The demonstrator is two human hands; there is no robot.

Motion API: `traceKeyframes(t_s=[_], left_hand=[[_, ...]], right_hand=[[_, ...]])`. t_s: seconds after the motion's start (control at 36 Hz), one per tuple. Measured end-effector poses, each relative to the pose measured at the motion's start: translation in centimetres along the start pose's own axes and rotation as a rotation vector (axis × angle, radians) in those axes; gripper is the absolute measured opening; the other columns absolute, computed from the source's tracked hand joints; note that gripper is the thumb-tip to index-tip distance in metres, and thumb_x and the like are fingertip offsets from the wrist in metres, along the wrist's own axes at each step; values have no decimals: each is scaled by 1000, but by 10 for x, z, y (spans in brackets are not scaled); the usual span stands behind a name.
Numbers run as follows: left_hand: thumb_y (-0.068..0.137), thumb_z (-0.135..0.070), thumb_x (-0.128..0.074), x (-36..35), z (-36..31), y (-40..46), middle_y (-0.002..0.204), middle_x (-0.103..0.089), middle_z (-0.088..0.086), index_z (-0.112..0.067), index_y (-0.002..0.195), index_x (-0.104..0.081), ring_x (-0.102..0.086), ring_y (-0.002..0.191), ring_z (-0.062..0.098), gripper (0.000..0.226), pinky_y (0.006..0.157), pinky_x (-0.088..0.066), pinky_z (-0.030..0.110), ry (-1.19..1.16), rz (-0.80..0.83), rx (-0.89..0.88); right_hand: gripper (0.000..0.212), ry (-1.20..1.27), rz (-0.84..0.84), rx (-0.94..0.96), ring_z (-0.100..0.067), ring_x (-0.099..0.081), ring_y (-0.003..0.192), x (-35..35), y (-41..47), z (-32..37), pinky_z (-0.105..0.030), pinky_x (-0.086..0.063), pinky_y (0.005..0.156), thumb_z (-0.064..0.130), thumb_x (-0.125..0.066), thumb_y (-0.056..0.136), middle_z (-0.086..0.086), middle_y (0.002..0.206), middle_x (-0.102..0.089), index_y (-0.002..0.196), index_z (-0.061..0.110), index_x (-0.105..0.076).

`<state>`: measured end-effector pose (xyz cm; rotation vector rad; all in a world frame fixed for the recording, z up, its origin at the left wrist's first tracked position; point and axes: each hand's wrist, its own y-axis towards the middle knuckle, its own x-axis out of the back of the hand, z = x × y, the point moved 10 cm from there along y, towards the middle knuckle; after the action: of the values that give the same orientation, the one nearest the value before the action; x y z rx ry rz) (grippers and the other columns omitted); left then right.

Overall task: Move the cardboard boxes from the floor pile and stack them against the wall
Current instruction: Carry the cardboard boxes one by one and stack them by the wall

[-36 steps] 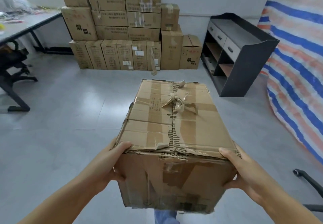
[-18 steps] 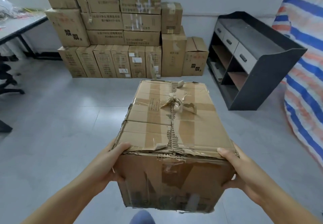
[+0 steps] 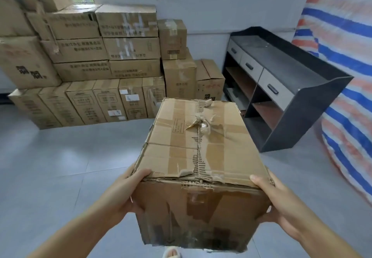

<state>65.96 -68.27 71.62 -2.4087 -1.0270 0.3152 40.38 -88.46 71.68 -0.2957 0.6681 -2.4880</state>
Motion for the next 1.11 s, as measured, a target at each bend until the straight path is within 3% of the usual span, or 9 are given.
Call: traceKeyframes(t_s=[0.08, 0.19, 0.28, 0.44, 0.53, 0.64, 0.83, 0.94, 1.11], left_hand=[[93, -24, -55, -9, -34, 49, 101, -63, -2, -33, 112, -64, -54, 76, 17, 22, 65, -49, 44, 32, 21, 13], [93, -25, -56, -31, -71, 110, 106, -64, 0, -31, 111, -65, -56, 85, 20, 21, 72, -49, 48, 45, 60, 28], [93, -26, -56, -51, -92, 158, 106, -64, -2, -34, 111, -65, -56, 85, 19, 22, 75, -50, 51, 65, 90, 54], [92, -31, -57, -93, -132, 260, 114, -65, -2, -39, 116, -62, -61, 95, 23, 26, 69, -52, 49, 56, 85, 82], [93, -31, -56, -121, -157, 310, 119, -61, -1, -38, 123, -58, -60, 97, 23, 31, 59, -53, 42, 50, 57, 100], [95, -29, -54, -164, -200, 371, 119, -60, -3, -37, 124, -56, -58, 101, 25, 30, 73, -51, 51, 9, 36, 128], [95, -29, -54, -224, -255, 461, 116, -61, -2, -37, 125, -54, -61, 96, 25, 31, 71, -55, 55, -63, 3, 126], [94, -28, -54, -246, -288, 518, 115, -62, -3, -38, 121, -58, -61, 94, 22, 29, 70, -57, 55, -72, 3, 125], [94, -31, -55, -266, -333, 615, 121, -61, -6, -42, 113, -60, -59, 107, 22, 22, 74, -56, 58, -66, 69, 131]], right_hand=[[30, 28, -28, -9, -20, -62, 95, -3, 36, 29, -50, -56, 71, 31, -52, 96, 6, 111, -65, 124, 42, -51], [30, 48, -76, -36, -19, -60, 96, 4, 87, 63, -54, -55, 74, 33, -53, 96, 8, 112, -64, 124, 43, -50], [31, 31, -82, -54, -19, -59, 97, 12, 132, 87, -50, -57, 67, 33, -53, 96, 6, 112, -64, 126, 40, -51], [22, 4, -62, -66, -22, -58, 100, 34, 248, 133, -59, -53, 79, 33, -52, 96, 9, 113, -63, 113, 47, -52], [35, -14, -60, -89, -27, -52, 110, 50, 312, 157, -53, -55, 72, 36, -55, 94, 6, 126, -57, 128, 45, -49], [47, -34, -44, -105, -28, -47, 122, 77, 392, 205, -62, -51, 80, 41, -58, 92, 7, 136, -52, 135, 47, -42], [37, -92, 30, -10, -26, -61, 108, 106, 496, 291, -55, -56, 72, 36, -55, 94, 9, 119, -65, 129, 48, -48], [34, -96, 51, -16, -27, -61, 108, 110, 557, 334, -58, -56, 71, 35, -56, 93, 7, 117, -67, 125, 46, -51], [31, -105, 44, 3, -24, -62, 104, 104, 647, 382, -53, -56, 65, 34, -54, 93, 10, 106, -70, 122, 45, -53]])
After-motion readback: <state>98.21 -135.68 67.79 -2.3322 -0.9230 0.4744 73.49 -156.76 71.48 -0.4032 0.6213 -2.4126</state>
